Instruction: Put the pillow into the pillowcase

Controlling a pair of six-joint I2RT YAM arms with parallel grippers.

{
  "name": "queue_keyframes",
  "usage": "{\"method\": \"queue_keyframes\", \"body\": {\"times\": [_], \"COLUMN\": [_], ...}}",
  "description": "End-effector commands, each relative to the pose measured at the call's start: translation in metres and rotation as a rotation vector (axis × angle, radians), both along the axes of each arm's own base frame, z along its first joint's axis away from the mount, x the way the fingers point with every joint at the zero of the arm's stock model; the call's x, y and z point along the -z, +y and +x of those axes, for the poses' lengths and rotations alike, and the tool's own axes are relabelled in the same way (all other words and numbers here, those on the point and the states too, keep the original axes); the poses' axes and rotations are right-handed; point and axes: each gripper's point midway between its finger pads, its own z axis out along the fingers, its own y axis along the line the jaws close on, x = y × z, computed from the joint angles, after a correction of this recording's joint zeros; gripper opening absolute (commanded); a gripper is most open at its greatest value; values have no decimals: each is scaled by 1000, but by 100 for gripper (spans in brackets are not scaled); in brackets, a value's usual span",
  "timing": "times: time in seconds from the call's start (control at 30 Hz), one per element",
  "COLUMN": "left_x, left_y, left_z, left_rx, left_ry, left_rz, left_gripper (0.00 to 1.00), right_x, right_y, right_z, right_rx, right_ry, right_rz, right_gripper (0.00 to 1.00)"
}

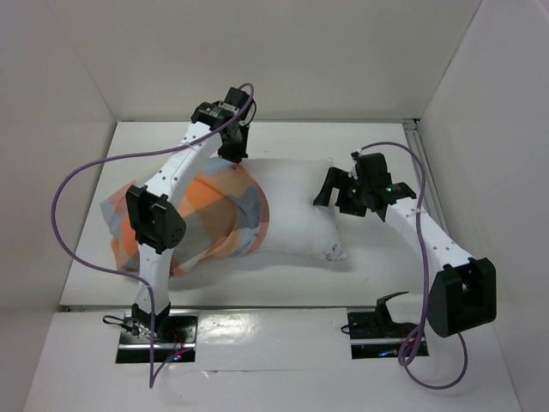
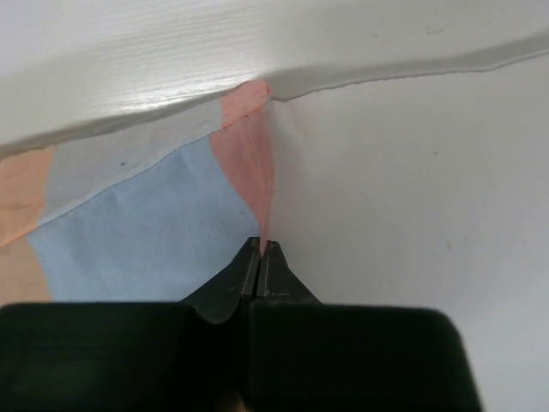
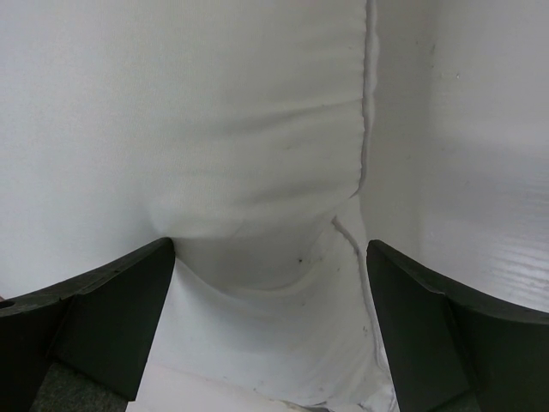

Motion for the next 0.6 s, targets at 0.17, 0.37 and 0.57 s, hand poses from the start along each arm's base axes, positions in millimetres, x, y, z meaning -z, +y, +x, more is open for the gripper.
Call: {"method": "queue_keyframes", "body": {"times": [0.17,0.37,0.57], "left_x": [-74,-94,-142], "left_y": [-25,-120,-266], "left_z": [-3,-31,-118], "left_rx": [89,391,838], "left_ry": [-152,-100,-13], "left_rz": [-150,-502,-907], "left_gripper": [0,0,0], "right_x": [-38,-29,-91], "right_y": [10,76,122], "right_z": [40,41,29], "right_rx": [-2,-162,-234], "right_ry": [-110,-49,-210], "right_rz": [143,349,510], "right_gripper": [100,54,0]}}
